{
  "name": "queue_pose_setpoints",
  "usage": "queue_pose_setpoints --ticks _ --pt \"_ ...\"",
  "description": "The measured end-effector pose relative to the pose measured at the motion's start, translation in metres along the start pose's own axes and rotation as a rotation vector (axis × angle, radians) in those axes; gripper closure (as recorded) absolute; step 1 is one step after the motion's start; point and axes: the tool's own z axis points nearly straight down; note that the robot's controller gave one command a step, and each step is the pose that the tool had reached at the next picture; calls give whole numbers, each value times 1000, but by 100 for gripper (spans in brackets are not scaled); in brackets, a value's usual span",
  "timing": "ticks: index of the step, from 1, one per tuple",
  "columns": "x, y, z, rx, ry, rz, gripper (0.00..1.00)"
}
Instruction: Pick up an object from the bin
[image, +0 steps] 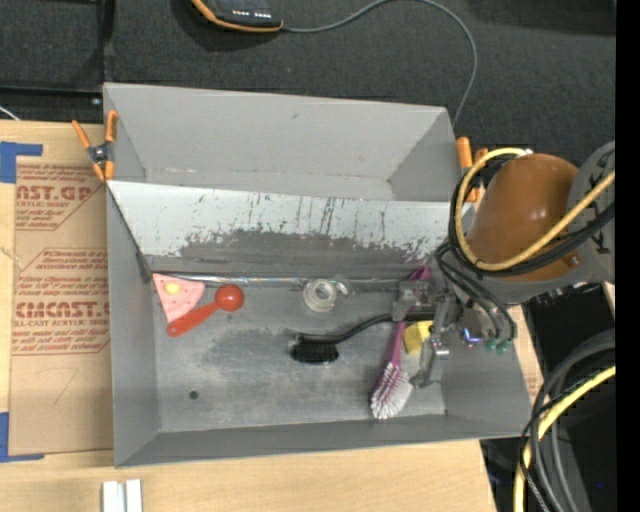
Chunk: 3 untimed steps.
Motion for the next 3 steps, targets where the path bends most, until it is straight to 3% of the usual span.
queue_pose_setpoints --ticks 1,2,3 --pt "-2 0 -4 1 -8 -1 0" --pt "21 9 101 4 -19 -520 0" --pt "-30 86 53 1 -11 -232 0"
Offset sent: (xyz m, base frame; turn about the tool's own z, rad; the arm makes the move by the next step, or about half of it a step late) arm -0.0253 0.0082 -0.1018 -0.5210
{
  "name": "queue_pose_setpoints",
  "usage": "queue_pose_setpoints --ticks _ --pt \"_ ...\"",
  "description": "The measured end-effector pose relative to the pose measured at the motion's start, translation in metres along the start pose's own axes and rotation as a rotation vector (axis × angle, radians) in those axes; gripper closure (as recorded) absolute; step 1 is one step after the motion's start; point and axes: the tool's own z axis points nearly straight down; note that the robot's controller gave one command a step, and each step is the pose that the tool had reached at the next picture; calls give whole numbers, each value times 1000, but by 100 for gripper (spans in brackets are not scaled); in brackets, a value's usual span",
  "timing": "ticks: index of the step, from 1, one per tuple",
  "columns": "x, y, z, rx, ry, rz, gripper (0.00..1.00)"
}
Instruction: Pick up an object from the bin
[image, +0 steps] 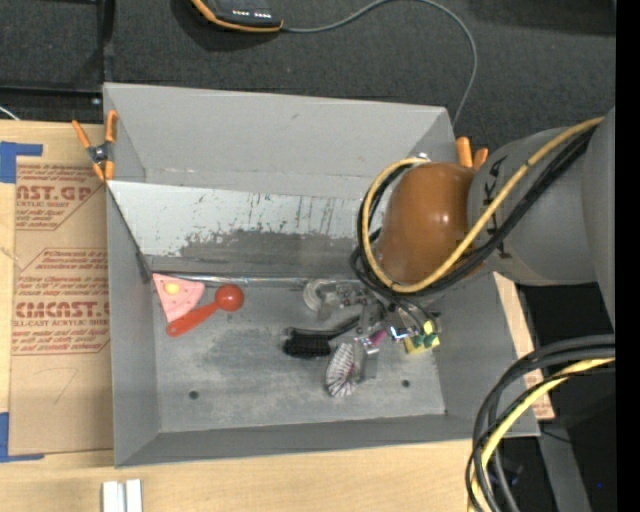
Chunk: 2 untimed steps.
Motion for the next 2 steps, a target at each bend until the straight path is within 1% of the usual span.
queue_pose_setpoints --ticks 1,2 --pt "61 -60 42 3 -6 -263 0" --pt "13 10 48 -3 -5 -5 0"
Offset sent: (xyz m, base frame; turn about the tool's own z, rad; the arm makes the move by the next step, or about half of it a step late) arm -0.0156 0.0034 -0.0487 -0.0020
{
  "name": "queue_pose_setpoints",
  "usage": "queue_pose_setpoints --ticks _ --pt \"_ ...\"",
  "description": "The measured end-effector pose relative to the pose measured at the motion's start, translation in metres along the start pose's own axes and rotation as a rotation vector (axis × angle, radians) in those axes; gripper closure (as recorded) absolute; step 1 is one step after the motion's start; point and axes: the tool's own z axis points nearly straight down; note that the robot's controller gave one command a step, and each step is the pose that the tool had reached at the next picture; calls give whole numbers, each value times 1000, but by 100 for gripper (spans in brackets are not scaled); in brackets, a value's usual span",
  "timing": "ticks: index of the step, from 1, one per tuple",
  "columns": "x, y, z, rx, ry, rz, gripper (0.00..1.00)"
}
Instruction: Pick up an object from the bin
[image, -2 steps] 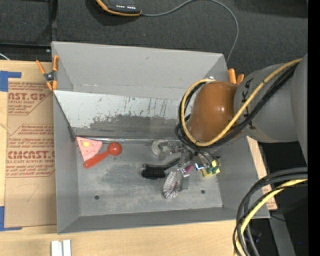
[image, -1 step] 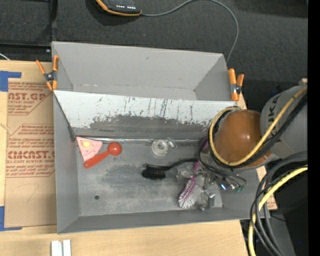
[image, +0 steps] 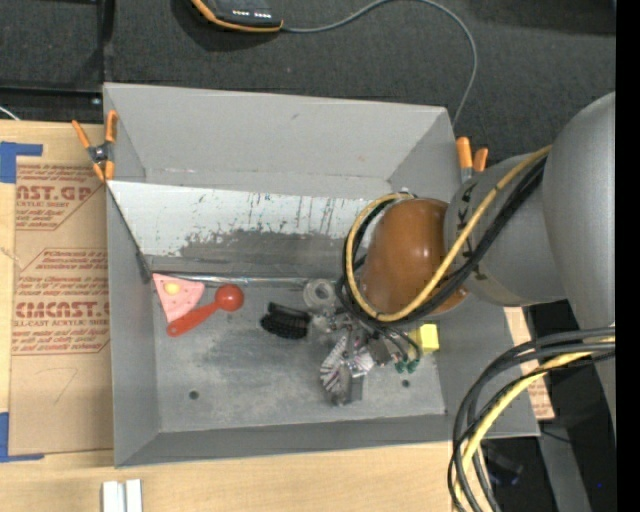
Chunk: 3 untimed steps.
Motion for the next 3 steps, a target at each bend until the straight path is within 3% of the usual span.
queue_pose_setpoints --ticks 1,2,3 --pt "48 -67 -6 2 2 -254 100" --pt "48 -67 -6 2 2 -254 100" --pt "49 -65 -37 -2 9 -253 100"
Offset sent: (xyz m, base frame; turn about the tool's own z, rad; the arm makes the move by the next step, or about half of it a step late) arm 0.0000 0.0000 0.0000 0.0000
